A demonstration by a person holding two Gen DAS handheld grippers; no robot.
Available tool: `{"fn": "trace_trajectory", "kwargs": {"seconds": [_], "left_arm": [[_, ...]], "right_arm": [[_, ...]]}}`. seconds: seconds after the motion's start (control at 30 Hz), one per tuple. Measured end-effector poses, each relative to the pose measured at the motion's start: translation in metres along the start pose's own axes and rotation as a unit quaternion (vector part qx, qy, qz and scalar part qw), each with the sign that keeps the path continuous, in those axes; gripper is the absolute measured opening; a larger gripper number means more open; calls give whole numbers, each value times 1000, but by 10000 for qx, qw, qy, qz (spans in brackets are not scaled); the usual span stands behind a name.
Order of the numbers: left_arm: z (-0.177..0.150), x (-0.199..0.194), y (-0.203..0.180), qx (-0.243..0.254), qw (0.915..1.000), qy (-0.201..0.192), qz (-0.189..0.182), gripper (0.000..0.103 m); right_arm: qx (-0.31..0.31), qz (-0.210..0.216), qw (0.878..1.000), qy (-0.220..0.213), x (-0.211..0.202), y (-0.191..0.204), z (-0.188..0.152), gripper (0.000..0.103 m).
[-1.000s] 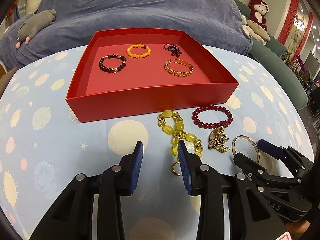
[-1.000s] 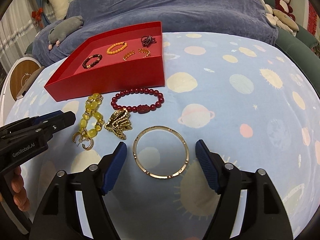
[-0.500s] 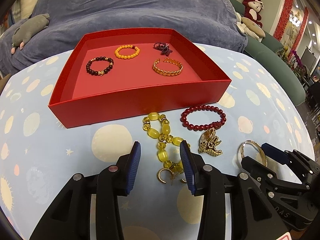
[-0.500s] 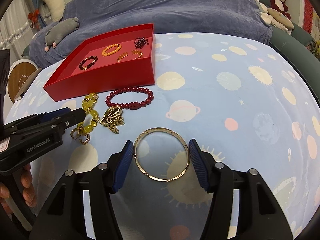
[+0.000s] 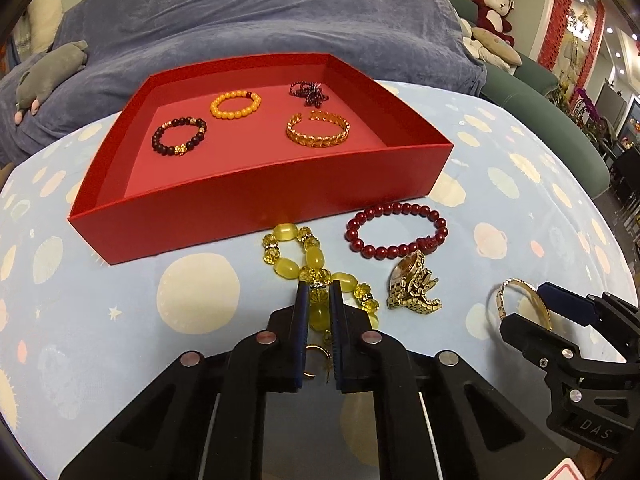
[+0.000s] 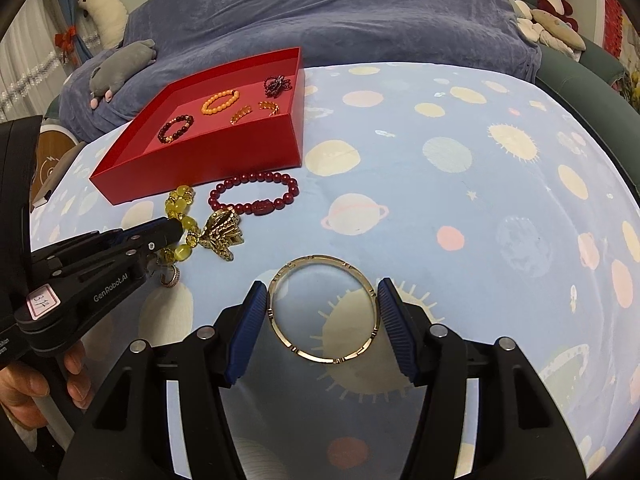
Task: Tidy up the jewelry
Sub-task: 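Grasp the yellow amber chain bracelet with the left tool, then carry the gold hoop bangle and amber chain bracelet into the red box, opening both tools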
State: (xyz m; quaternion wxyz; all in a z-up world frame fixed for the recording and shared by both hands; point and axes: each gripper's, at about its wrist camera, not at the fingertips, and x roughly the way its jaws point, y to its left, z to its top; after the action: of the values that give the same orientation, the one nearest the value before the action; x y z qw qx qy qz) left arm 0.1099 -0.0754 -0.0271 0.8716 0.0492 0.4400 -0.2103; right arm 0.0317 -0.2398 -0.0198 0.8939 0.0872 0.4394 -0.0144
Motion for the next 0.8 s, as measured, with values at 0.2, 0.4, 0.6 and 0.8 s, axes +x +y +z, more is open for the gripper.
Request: {"fn": "trace_trajectory", "kwargs": {"seconds": [0.2, 0.4, 0.6, 0.8], "left_arm": [[1, -2, 0, 75, 10000, 12, -3, 8], [7, -17, 6, -34, 9999, -117, -68, 8], [15, -43, 17, -186, 9991, -323, -200, 8], [24, -68, 30, -357, 9976, -527, -275, 8]], "right_arm": [[42, 28, 10000, -25, -3, -1, 1, 55], [60, 72, 9999, -113, -9, 1, 6, 55], [86, 143, 9995, -257, -18, 6, 15, 55], [184, 267, 9989, -344, -22, 11, 28, 55]]}}
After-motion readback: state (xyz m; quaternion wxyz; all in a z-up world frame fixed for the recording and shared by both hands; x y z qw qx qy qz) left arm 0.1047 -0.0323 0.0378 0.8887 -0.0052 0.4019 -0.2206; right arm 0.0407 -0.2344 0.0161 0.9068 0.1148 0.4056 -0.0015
